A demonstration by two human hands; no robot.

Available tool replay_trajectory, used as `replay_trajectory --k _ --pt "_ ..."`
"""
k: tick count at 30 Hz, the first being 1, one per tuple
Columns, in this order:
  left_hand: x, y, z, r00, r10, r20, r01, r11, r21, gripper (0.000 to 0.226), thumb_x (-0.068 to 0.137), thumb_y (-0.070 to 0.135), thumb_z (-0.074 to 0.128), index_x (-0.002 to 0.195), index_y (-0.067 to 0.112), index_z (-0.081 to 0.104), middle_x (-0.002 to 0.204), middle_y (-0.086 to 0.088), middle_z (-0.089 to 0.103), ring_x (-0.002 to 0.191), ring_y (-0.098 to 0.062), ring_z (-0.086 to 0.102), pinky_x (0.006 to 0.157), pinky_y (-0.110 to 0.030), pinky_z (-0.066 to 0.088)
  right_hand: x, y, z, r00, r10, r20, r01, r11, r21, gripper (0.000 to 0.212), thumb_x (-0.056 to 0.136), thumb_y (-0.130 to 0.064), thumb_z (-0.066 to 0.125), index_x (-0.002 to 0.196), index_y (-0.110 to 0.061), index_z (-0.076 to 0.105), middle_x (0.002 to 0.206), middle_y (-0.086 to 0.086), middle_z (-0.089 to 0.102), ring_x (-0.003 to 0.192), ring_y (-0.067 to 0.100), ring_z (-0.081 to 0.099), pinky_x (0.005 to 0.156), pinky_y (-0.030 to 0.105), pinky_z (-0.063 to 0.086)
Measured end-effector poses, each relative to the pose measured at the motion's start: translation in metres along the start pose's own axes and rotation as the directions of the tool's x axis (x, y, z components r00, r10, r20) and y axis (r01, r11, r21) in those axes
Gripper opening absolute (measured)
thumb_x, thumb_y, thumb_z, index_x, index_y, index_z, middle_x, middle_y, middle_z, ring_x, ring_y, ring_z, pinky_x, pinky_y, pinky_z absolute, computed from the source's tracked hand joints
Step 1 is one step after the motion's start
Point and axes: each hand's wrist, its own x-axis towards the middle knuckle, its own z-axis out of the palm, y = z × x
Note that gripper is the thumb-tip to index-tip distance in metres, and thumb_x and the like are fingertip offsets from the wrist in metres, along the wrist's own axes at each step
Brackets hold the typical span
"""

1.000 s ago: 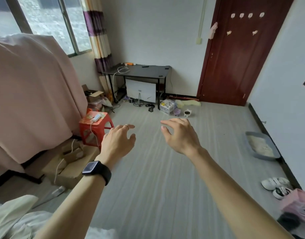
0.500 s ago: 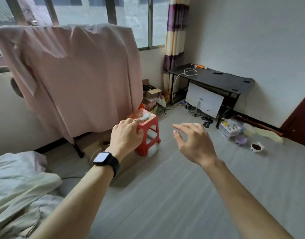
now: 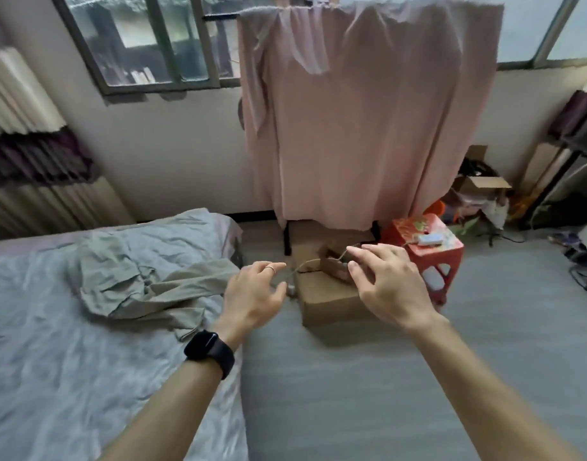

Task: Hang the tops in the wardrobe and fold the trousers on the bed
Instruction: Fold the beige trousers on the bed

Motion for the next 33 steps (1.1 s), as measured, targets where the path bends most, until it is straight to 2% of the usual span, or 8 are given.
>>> replay_trajectory --k 3,7,11,15,20,27,29,33 --pt "-0.001 -0.050 -0.010 0.991 -0.130 -0.007 0.130 0.991 0.002 0.041 0.094 0.039 0.057 0.134 0.030 0.061 0.135 0.007 0.059 0.126 -0.020 0.053 0.105 -0.038 0.042 0.034 -0.036 0.036 0.991 -0.121 0.061 0.119 0.992 0.046 0.039 0.100 -0.046 0.052 0.137 -0.040 0.059 0.140 -0.011 0.057 0.137 0.015 0.037 0.110 0.039 0.037" --pt "0.012 -0.133 -0.018 0.946 -0.322 -0.039 0.322 0.947 -0.018 0.044 0.094 0.042 0.055 0.138 0.034 0.057 0.139 0.010 0.056 0.129 -0.015 0.051 0.107 -0.037 0.043 0.095 -0.085 0.103 0.949 -0.268 0.166 0.260 0.963 0.072 0.039 0.101 -0.045 0.050 0.139 -0.041 0.057 0.142 -0.013 0.055 0.137 0.016 0.036 0.109 0.037 0.036" --pt "0.045 -0.219 -0.035 0.870 -0.493 -0.017 0.493 0.870 -0.004 0.045 0.097 0.039 0.051 0.141 0.032 0.055 0.142 0.008 0.054 0.131 -0.015 0.050 0.108 -0.034 0.039 0.159 -0.133 0.170 0.896 -0.361 0.257 0.342 0.932 0.118 0.040 0.101 -0.045 0.049 0.140 -0.041 0.055 0.140 -0.018 0.055 0.136 0.014 0.037 0.108 0.027 0.032" --pt "0.077 -0.287 -0.056 0.774 -0.632 -0.024 0.631 0.775 -0.043 0.045 0.097 0.043 0.050 0.141 0.034 0.053 0.141 0.005 0.055 0.129 -0.018 0.050 0.106 -0.033 0.041 0.230 -0.180 0.225 0.822 -0.439 0.362 0.425 0.897 0.124 0.042 0.102 -0.048 0.046 0.143 -0.041 0.052 0.144 -0.016 0.053 0.137 0.015 0.036 0.111 0.030 0.033" --pt "0.110 -0.354 -0.077 0.670 -0.741 -0.046 0.736 0.671 -0.088 0.045 0.097 0.039 0.050 0.143 0.034 0.051 0.146 0.005 0.051 0.133 -0.020 0.047 0.106 -0.034 0.040 0.311 -0.232 0.289 0.740 -0.522 0.425 0.509 0.847 0.154 0.042 0.102 -0.049 0.046 0.143 -0.042 0.052 0.144 -0.016 0.053 0.137 0.015 0.037 0.110 0.030 0.033" --pt "0.181 -0.452 -0.090 0.514 -0.851 -0.112 0.835 0.526 -0.164 0.042 0.098 0.035 0.051 0.140 0.032 0.053 0.148 0.003 0.050 0.134 -0.023 0.047 0.105 -0.037 0.042 0.433 -0.306 0.412 0.572 -0.635 0.520 0.604 0.754 0.257 0.043 0.103 -0.046 0.047 0.144 -0.035 0.054 0.144 -0.008 0.056 0.137 0.021 0.042 0.111 0.034 0.034" --pt "0.204 -0.475 -0.090 0.451 -0.887 -0.103 0.864 0.462 -0.198 0.041 0.098 0.035 0.051 0.140 0.034 0.054 0.147 0.002 0.051 0.133 -0.025 0.048 0.105 -0.038 0.043 0.468 -0.327 0.445 0.527 -0.640 0.559 0.605 0.745 0.282 0.044 0.103 -0.047 0.045 0.145 -0.036 0.052 0.145 -0.009 0.055 0.137 0.020 0.041 0.111 0.033 0.033" --pt "0.241 -0.505 -0.083 0.375 -0.926 -0.047 0.898 0.375 -0.229 0.042 0.099 0.034 0.048 0.141 0.034 0.052 0.150 0.005 0.048 0.134 -0.022 0.047 0.105 -0.037 0.041 0.521 -0.361 0.487 0.434 -0.649 0.625 0.651 0.706 0.281 0.046 0.104 -0.048 0.042 0.148 -0.036 0.048 0.147 -0.007 0.053 0.139 0.022 0.039 0.113 0.034 0.033"
